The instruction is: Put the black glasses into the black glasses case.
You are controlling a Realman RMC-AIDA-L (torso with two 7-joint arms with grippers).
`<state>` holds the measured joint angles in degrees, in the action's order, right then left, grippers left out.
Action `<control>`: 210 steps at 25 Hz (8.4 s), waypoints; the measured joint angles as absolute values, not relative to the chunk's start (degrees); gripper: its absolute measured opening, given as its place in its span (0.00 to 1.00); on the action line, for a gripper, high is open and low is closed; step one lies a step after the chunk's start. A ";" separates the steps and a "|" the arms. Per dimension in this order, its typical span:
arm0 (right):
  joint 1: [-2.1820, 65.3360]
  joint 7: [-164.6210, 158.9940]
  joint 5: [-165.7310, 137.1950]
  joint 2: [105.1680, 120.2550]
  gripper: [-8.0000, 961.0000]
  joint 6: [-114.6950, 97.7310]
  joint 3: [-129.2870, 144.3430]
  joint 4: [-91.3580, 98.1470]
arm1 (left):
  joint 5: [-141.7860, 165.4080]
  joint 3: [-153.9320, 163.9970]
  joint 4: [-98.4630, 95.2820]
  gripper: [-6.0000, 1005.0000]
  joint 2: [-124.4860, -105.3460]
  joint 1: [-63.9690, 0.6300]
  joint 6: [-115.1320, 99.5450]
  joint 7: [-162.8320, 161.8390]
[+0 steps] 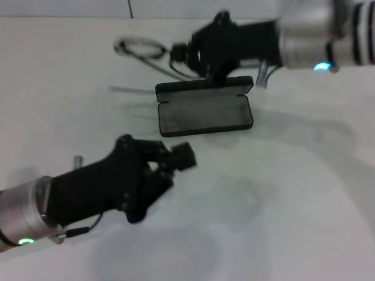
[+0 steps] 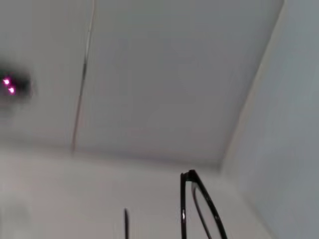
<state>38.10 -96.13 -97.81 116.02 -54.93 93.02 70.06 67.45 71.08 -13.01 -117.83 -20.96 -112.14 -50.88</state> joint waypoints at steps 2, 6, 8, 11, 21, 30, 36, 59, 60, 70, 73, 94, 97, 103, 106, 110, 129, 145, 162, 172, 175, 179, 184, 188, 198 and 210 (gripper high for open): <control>37.60 -92.67 -88.83 115.95 0.04 -61.35 87.37 67.81 | 69.53 71.02 -13.01 0.05 -118.03 -22.33 -112.33 -51.43; 38.20 -89.30 -78.17 115.80 0.04 -74.51 77.80 59.58 | 69.44 70.55 -13.08 0.05 -119.08 -22.99 -112.11 -51.14; 38.56 -88.39 -76.31 115.76 0.04 -78.89 74.96 56.01 | 68.46 70.45 -13.09 0.05 -119.35 -23.41 -112.03 -51.16; 38.95 -87.25 -75.76 115.75 0.04 -82.98 73.44 51.59 | 66.29 70.42 -13.02 0.05 -119.54 -23.96 -111.52 -51.70; 39.67 -85.73 -75.96 116.16 0.04 -83.24 78.25 46.82 | 64.75 70.76 -10.40 0.05 -119.81 -28.19 -108.94 -53.24; 39.90 -85.51 -76.08 116.10 0.04 -82.49 80.89 46.71 | 63.57 70.49 -9.76 0.05 -119.88 -27.77 -107.49 -53.26; 40.00 -85.05 -76.14 116.01 0.04 -82.46 81.00 46.60 | 63.38 70.48 -9.30 0.05 -119.88 -27.81 -107.34 -53.22; 39.27 -83.91 -77.14 115.55 0.04 -80.13 80.45 47.56 | 64.24 70.90 -9.31 0.05 -119.66 -27.09 -106.92 -53.25; 39.12 -83.84 -77.50 115.46 0.04 -79.62 80.43 48.07 | 64.24 70.86 -9.31 0.05 -119.61 -26.78 -106.96 -53.18; 38.02 -93.46 -99.23 115.83 0.04 -71.95 81.81 62.71 | 61.05 70.49 -9.96 0.05 -118.79 -22.63 -107.08 -52.67; 38.56 -99.22 -109.26 115.90 0.04 -66.85 87.29 67.83 | 60.92 70.49 -9.83 0.05 -118.71 -22.47 -107.07 -52.52; 43.21 -107.94 -126.19 116.19 0.04 -48.30 102.14 62.59 | 60.91 70.48 -9.60 0.05 -118.88 -22.32 -105.97 -51.94; 43.86 -107.96 -126.03 116.19 0.04 -47.13 102.59 60.99 | 60.91 70.48 -9.66 0.05 -118.92 -22.40 -105.72 -51.94; 44.75 -107.90 -125.76 116.19 0.05 -45.19 104.26 59.42 | 60.91 70.48 -9.76 0.05 -118.92 -22.79 -105.57 -51.94; 44.89 -107.90 -125.69 116.19 0.05 -44.62 105.13 59.40 | 60.91 70.48 -9.84 0.05 -118.92 -22.81 -105.21 -51.94; 45.08 -107.84 -125.68 116.19 0.05 -43.92 105.94 58.92 | 60.91 70.48 -9.99 0.05 -118.97 -22.76 -105.11 -51.94; 46.40 -107.94 -125.68 116.19 0.09 -41.75 106.79 57.03 | 60.91 70.48 -9.93 0.05 -119.19 -22.32 -105.06 -51.94; 26.74 -109.24 -116.52 116.04 0.14 -42.08 105.90 76.89 | 57.89 65.29 -12.81 0.05 -116.14 -22.65 -105.38 -54.04; 9.55 -96.90 -82.18 115.69 0.17 -90.57 68.61 67.36 | 88.89 63.30 -28.74 0.23 -108.39 -43.42 -77.27 -77.42; 12.74 -87.61 -78.77 115.33 0.18 -104.60 53.94 47.09 | 109.49 63.33 -28.23 0.31 -114.06 -52.66 -64.45 -86.95; 12.75 -86.87 -78.74 115.32 0.19 -104.68 53.71 46.14 | 110.18 63.24 -28.22 0.29 -114.55 -52.52 -63.75 -87.61; 12.93 -85.96 -78.69 115.31 0.19 -104.39 53.60 45.66 | 110.69 63.36 -27.91 0.25 -114.63 -52.03 -63.48 -88.43; 13.80 -85.30 -78.74 115.30 0.20 -102.43 53.52 43.32 | 110.73 63.15 -27.89 0.18 -114.63 -51.02 -63.05 -88.60; 14.00 -85.09 -78.80 115.30 0.21 -101.48 53.49 42.53 | 110.85 63.11 -27.82 0.18 -114.67 -50.53 -62.29 -88.82; 14.06 -85.08 -78.54 115.38 0.22 -99.26 53.37 42.15 | 111.84 63.49 -26.69 0.18 -114.88 -50.42 -61.45 -90.24; 14.15 -84.96 -78.48 115.49 0.24 -98.34 53.34 41.38 | 111.94 63.54 -25.75 0.18 -115.04 -50.23 -62.60 -90.36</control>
